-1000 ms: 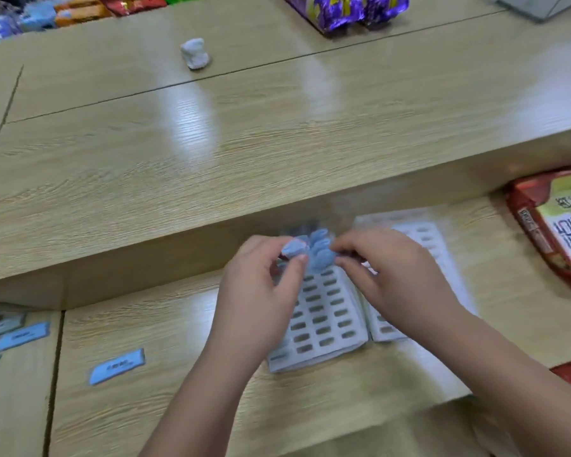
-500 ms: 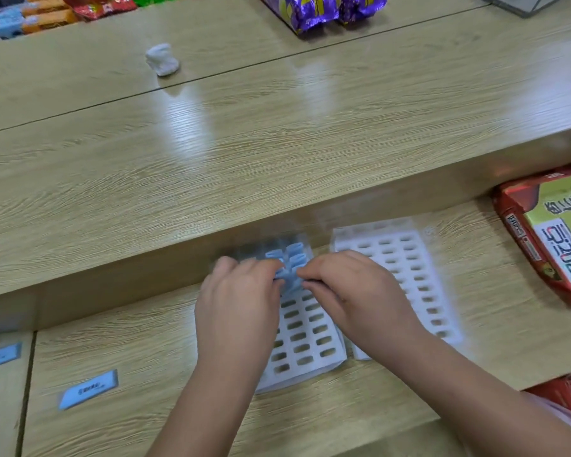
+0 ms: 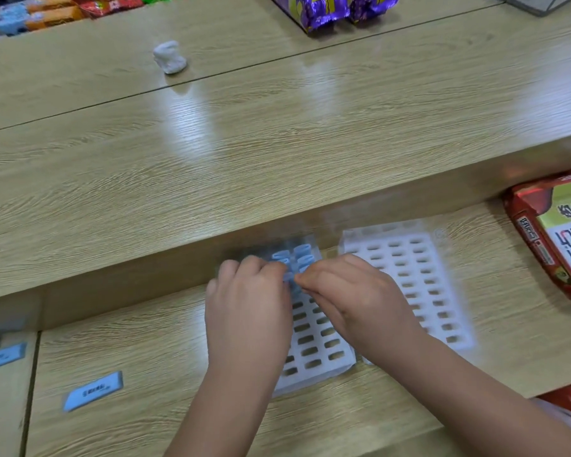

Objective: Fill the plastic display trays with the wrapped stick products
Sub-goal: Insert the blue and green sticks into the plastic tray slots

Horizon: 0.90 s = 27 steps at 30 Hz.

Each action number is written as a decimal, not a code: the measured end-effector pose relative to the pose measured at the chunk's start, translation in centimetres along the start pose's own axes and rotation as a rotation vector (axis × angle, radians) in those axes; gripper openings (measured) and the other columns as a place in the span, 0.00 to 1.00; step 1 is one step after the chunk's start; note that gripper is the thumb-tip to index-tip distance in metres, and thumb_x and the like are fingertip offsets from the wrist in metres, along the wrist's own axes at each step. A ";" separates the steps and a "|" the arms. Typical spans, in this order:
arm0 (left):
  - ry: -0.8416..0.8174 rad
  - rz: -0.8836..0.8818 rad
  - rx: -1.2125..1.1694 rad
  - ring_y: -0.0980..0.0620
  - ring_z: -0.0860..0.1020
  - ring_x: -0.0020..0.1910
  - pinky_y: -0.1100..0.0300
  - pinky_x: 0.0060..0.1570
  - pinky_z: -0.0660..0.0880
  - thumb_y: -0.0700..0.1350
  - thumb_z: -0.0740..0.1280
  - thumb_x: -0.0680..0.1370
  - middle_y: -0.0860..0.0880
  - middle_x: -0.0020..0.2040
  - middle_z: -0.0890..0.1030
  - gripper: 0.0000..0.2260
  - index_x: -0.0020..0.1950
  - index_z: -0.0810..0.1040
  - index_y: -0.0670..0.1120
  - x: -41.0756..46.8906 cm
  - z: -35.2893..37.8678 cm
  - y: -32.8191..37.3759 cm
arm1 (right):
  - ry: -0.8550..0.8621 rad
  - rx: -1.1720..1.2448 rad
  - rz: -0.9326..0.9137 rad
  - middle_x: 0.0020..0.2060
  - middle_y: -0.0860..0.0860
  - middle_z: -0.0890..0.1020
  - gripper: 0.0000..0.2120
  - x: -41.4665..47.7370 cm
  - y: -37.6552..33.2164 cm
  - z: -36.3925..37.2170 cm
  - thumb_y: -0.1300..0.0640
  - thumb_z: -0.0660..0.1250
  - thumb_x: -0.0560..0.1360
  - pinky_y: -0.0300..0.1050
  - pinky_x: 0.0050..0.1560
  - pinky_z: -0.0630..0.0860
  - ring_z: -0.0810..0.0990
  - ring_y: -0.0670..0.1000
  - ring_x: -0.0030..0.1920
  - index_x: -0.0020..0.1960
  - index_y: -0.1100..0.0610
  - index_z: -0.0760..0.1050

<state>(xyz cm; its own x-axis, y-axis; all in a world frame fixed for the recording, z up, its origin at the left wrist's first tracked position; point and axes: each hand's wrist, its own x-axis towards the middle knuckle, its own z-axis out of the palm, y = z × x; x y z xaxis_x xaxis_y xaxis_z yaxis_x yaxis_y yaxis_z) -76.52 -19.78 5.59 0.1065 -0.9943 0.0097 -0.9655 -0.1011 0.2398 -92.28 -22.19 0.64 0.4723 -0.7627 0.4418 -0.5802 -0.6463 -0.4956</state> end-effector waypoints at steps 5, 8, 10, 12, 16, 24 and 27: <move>0.095 0.008 -0.266 0.52 0.74 0.45 0.52 0.42 0.75 0.45 0.73 0.75 0.59 0.42 0.81 0.04 0.48 0.82 0.52 -0.4 0.0 -1.6 | -0.026 -0.032 -0.026 0.46 0.50 0.85 0.09 -0.5 -0.4 0.5 0.65 0.74 0.73 0.50 0.33 0.77 0.81 0.56 0.41 0.53 0.58 0.84; 0.093 0.025 -0.280 0.52 0.74 0.43 0.54 0.40 0.75 0.45 0.74 0.75 0.59 0.41 0.80 0.03 0.44 0.83 0.52 -0.3 0.6 -2.0 | 0.006 -0.070 -0.018 0.46 0.51 0.84 0.13 -0.6 -0.5 0.7 0.68 0.74 0.72 0.49 0.31 0.77 0.80 0.55 0.40 0.54 0.58 0.84; 0.103 0.026 -0.312 0.53 0.73 0.43 0.58 0.39 0.73 0.45 0.74 0.74 0.59 0.42 0.79 0.03 0.44 0.83 0.53 -0.3 1.1 -2.2 | 0.016 -0.098 -0.015 0.46 0.51 0.85 0.12 -0.7 -0.7 0.8 0.67 0.70 0.74 0.49 0.30 0.77 0.80 0.54 0.40 0.55 0.58 0.84; 0.118 0.017 -0.325 0.54 0.72 0.44 0.64 0.39 0.69 0.47 0.74 0.74 0.59 0.43 0.77 0.02 0.44 0.83 0.55 -0.2 1.5 -2.4 | 0.022 -0.120 -0.013 0.46 0.50 0.85 0.11 -0.7 -0.9 0.7 0.63 0.66 0.76 0.48 0.29 0.76 0.80 0.53 0.40 0.55 0.56 0.85; 0.122 -0.020 -0.362 0.56 0.71 0.47 0.71 0.43 0.64 0.49 0.72 0.75 0.58 0.45 0.74 0.04 0.49 0.85 0.55 -0.4 1.7 -2.7 | 0.022 -0.117 0.022 0.46 0.48 0.85 0.12 -0.7 -1.2 0.4 0.62 0.68 0.76 0.46 0.30 0.76 0.82 0.52 0.41 0.55 0.52 0.85; 0.280 -0.130 -0.554 0.55 0.77 0.50 0.67 0.46 0.70 0.43 0.71 0.75 0.61 0.49 0.78 0.08 0.50 0.84 0.55 -6.2 0.8 -8.2 | -0.015 -0.120 0.049 0.47 0.45 0.86 0.08 -0.7 -1.3 0.5 0.64 0.72 0.73 0.44 0.38 0.79 0.84 0.50 0.45 0.50 0.54 0.85; 0.338 -0.296 -0.521 0.53 0.76 0.44 0.73 0.44 0.68 0.34 0.74 0.72 0.53 0.49 0.79 0.13 0.48 0.85 0.52 -9.4 1.6 -13.0 | 0.006 -0.189 0.071 0.49 0.49 0.85 0.11 -0.7 -2.0 0.5 0.65 0.75 0.72 0.47 0.34 0.79 0.83 0.52 0.46 0.52 0.54 0.85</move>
<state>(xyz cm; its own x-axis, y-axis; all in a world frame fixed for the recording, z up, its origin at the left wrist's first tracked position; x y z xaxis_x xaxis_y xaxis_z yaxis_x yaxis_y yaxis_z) -65.34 -9.17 0.85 0.4980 -0.8535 0.1538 -0.6533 -0.2526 0.7138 -91.14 -20.34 0.95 0.4222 -0.8055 0.4158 -0.7263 -0.5750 -0.3766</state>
